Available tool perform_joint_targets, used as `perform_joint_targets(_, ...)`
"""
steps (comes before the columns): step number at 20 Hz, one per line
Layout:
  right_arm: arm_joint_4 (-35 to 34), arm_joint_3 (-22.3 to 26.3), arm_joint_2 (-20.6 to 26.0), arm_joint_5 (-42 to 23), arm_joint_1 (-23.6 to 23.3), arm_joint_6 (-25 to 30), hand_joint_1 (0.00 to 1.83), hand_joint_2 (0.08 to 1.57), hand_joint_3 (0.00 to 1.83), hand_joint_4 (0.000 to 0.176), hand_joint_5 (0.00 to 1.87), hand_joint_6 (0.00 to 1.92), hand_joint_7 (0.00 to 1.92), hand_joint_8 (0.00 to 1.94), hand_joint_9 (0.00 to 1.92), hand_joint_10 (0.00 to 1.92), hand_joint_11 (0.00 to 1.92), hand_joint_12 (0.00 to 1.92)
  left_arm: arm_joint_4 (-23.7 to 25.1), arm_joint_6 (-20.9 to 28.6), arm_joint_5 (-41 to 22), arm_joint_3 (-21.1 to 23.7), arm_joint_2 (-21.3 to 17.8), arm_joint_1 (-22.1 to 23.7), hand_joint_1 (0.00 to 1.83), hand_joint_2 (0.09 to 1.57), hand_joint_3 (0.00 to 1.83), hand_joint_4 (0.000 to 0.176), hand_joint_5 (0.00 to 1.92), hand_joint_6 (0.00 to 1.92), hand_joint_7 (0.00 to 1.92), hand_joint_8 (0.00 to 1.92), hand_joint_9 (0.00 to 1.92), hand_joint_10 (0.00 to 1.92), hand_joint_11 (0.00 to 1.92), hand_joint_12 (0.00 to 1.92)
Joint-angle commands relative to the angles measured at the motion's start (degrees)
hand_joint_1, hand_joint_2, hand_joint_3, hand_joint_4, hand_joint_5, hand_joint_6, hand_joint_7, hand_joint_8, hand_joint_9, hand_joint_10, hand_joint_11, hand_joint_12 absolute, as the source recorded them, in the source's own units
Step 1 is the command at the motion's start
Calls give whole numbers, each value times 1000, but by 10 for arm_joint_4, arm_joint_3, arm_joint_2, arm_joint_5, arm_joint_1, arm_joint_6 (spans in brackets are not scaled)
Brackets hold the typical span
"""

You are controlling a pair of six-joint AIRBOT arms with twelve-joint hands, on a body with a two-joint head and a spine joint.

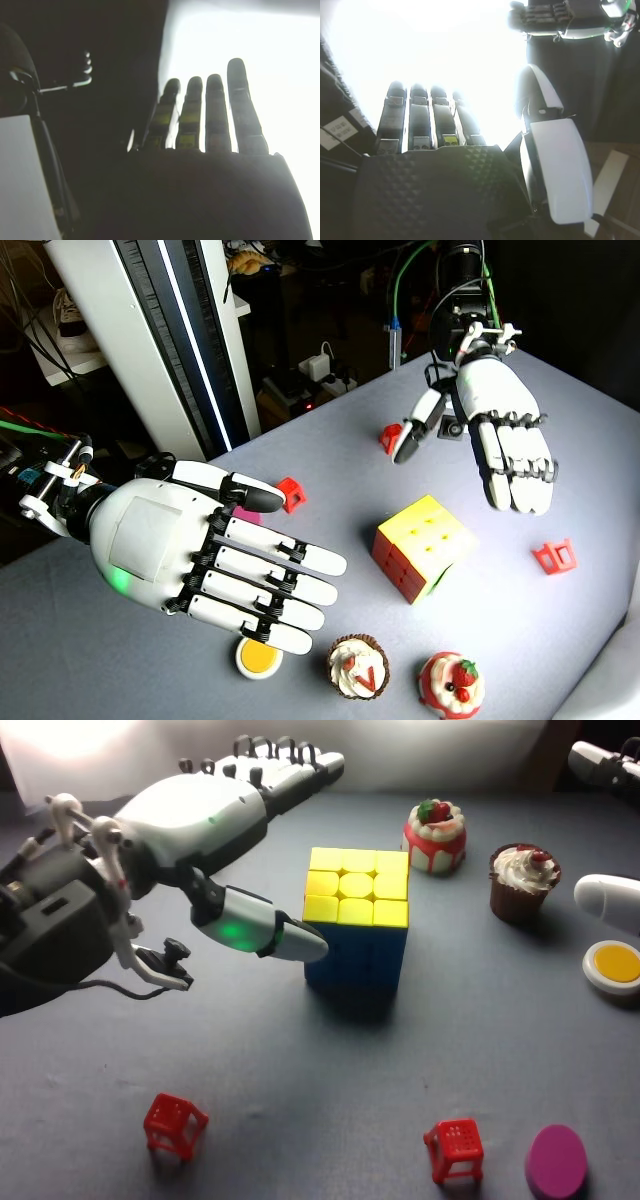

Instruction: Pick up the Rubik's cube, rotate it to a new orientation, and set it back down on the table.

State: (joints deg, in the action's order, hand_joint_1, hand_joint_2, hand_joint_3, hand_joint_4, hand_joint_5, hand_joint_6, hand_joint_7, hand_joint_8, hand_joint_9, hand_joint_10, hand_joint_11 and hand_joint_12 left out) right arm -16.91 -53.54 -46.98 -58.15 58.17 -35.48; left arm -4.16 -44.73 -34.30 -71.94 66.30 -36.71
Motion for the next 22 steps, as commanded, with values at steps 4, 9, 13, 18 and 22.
perform_joint_targets(4,-8,0,-2,-79,3,4,400,1277,0,0,0,0,0,0,0,0,0,0,-4,0,-17,-21,25,30,779,848,6,1,0,0,0,0,0,0,48,31)
perform_joint_targets(9,-9,-1,-4,-81,4,4,445,1283,1,0,0,0,0,0,0,0,0,0,-7,-16,48,-52,59,57,771,882,0,14,0,0,0,0,0,0,6,3)
perform_joint_targets(13,-10,-3,-10,-81,7,4,414,1290,4,0,0,0,0,0,0,0,0,0,-19,-37,87,-70,77,67,747,906,8,13,0,0,0,0,0,0,12,7)
perform_joint_targets(18,-10,-3,-11,-81,9,4,394,1287,3,0,0,0,0,0,0,0,0,0,-30,-53,106,-78,87,67,841,868,0,7,0,0,0,0,0,0,0,0)
perform_joint_targets(22,-10,-3,-13,-81,10,4,421,1293,5,0,0,0,0,0,0,0,0,0,-47,-69,118,-85,95,66,880,888,0,15,0,0,0,0,0,0,0,0)
